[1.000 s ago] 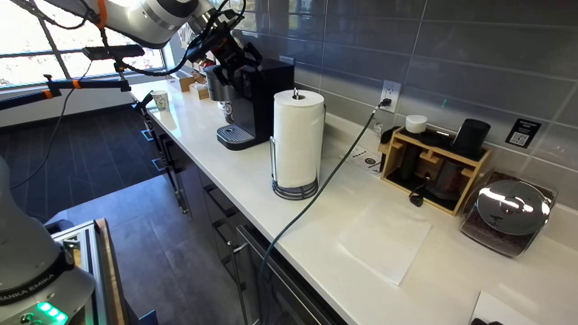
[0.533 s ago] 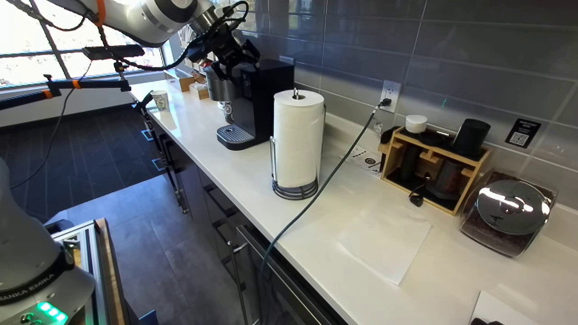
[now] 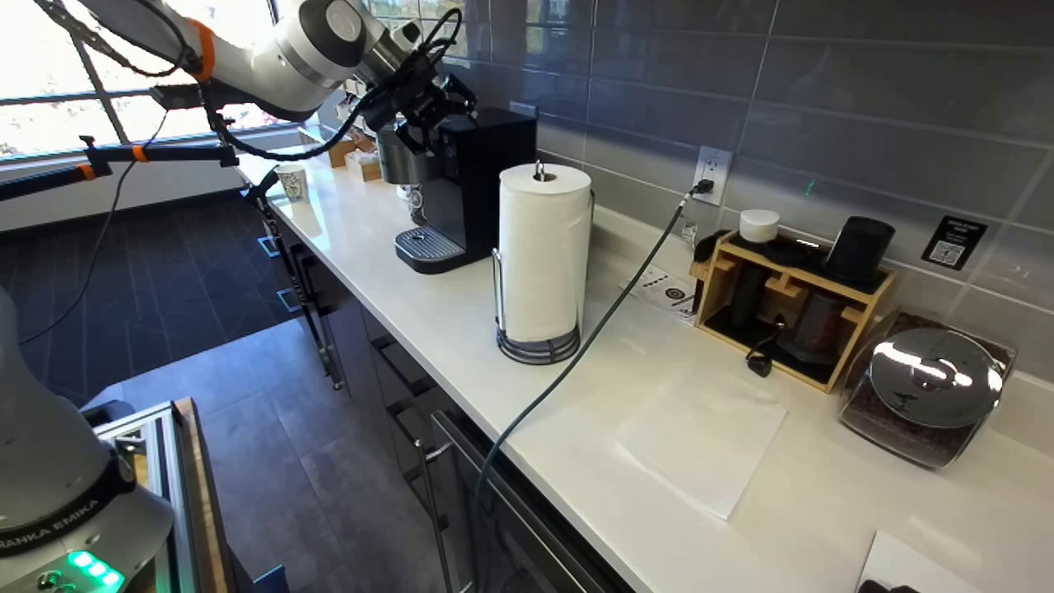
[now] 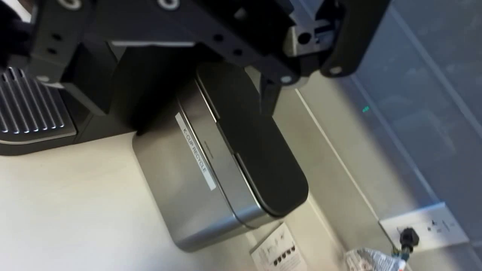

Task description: Open the silver object

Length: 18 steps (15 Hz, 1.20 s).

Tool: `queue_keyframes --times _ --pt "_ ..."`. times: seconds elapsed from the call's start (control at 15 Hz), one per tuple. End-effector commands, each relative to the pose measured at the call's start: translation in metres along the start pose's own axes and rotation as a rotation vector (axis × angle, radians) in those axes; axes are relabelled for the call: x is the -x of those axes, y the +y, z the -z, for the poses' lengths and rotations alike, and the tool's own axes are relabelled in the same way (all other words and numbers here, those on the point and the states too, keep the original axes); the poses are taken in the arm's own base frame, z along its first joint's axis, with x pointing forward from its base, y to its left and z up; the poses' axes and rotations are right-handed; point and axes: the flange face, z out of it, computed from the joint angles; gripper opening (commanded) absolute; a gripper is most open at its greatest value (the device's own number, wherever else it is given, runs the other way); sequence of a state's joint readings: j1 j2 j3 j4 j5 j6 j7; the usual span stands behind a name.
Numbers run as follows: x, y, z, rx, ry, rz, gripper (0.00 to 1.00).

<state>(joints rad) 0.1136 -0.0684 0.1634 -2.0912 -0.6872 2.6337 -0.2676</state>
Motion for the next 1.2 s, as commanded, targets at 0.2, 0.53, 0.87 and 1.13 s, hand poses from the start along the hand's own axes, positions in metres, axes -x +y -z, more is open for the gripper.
queue_keyframes --times 0.2,0.53,0.87,1.13 --pt "-0.007 -0.034 -0.025 0.147 0.155 0.15 1.0" --pt "-0.011 -0.049 -0.053 0.234 0.104 0.135 1.0" --pt "-0.002 -0.065 -0.088 0.226 0.058 0.11 1.0" --pt "0.003 -0.071 -0.092 0.185 0.044 0.11 1.0"
